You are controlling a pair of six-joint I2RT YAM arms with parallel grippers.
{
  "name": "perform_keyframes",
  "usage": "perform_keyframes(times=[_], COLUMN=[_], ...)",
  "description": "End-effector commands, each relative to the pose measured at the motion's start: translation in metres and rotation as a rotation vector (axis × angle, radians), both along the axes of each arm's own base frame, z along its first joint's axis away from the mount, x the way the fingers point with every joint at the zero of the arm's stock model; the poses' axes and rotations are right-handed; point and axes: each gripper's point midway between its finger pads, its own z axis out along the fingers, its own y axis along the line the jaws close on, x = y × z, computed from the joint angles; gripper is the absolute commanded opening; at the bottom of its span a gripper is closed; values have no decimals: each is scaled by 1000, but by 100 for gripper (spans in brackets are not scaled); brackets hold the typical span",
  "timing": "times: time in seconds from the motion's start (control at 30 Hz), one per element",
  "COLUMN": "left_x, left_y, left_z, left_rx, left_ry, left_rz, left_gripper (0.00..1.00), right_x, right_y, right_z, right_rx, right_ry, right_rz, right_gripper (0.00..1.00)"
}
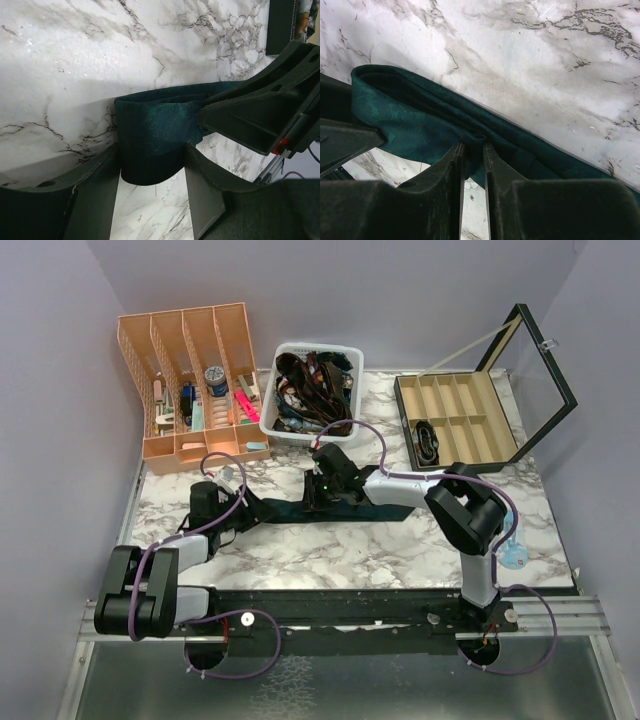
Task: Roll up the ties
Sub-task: Roll the tie at the center of the board.
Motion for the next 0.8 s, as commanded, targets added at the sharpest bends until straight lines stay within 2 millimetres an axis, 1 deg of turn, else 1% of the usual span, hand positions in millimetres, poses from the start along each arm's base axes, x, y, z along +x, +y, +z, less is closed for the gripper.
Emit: perform_keyframes(times=[0.0,0.13,0.2,0.23,0.4,0.47,0.53,0.67,0.77], left_x=[-4,0,1,2,3,4,6,9,8], left_y=[-4,-4,-4,-4,-8,-10,-10,-5,-1], left_z=[1,9,14,16,23,25,23,20,25], left_rx=[-12,-12,-12,-11,-9,1,36,192,254], left_ry=[-8,-37,-56,-65,-92,-96,-89,-58,-54], left_rz=[-30,-19,-10,-8,-20,-21,-18,-12,5], left_gripper=[47,36,34,31,16,7,1,0,0], right_x=[-9,-9,-9,-9,-11,-12,-13,-12,-11], right_y=[-19,-17,-16,-16,-10,-7,-4,0,2], right_z=[-33,-30,-29,-27,-21,-16,-11,3,16], right_rx=[-123,-114,-110,-106,-80,-61,-45,-18,-3], right_ry=[38,39,38,37,45,46,46,34,24], right_rz=[-3,5,6,9,27,42,54,60,102], right_gripper=[25,25,25,25,25,26,27,31,34])
